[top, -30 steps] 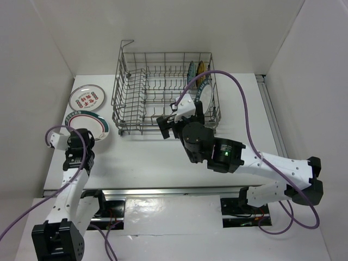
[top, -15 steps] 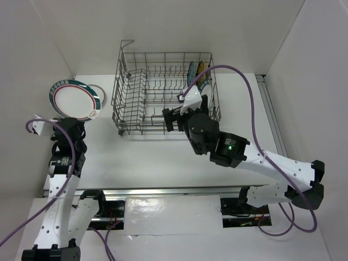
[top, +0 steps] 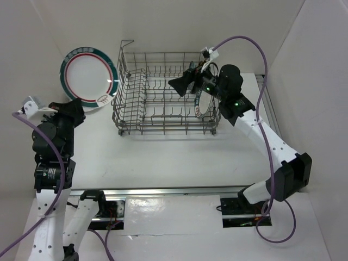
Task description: Load the plates into the dish rack
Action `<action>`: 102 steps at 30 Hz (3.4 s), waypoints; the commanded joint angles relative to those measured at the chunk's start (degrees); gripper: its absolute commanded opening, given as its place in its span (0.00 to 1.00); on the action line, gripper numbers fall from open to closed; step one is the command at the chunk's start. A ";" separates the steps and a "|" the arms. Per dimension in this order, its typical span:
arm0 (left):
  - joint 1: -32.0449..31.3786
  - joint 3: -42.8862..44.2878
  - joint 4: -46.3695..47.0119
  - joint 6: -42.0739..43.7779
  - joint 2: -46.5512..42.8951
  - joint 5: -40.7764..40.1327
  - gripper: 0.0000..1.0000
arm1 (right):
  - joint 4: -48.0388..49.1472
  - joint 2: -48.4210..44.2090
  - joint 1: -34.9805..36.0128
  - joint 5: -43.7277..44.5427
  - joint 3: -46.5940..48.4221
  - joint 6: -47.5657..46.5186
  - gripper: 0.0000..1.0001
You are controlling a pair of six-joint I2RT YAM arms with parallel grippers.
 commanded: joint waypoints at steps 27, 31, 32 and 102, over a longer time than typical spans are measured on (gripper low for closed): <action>-3.15 -9.96 24.62 -3.87 -0.24 32.84 0.00 | 22.62 14.28 3.74 -20.50 8.82 18.57 0.51; -3.15 -10.49 24.62 -5.01 0.81 32.84 0.00 | 25.60 14.28 3.21 -20.49 7.77 23.67 0.00; -3.15 -10.49 24.62 -5.01 0.82 31.97 0.00 | 25.61 13.59 3.21 -19.89 7.16 24.20 0.00; -6.58 -14.18 -0.95 1.32 -7.10 28.97 1.00 | -22.37 26.76 10.59 81.99 15.85 0.11 0.00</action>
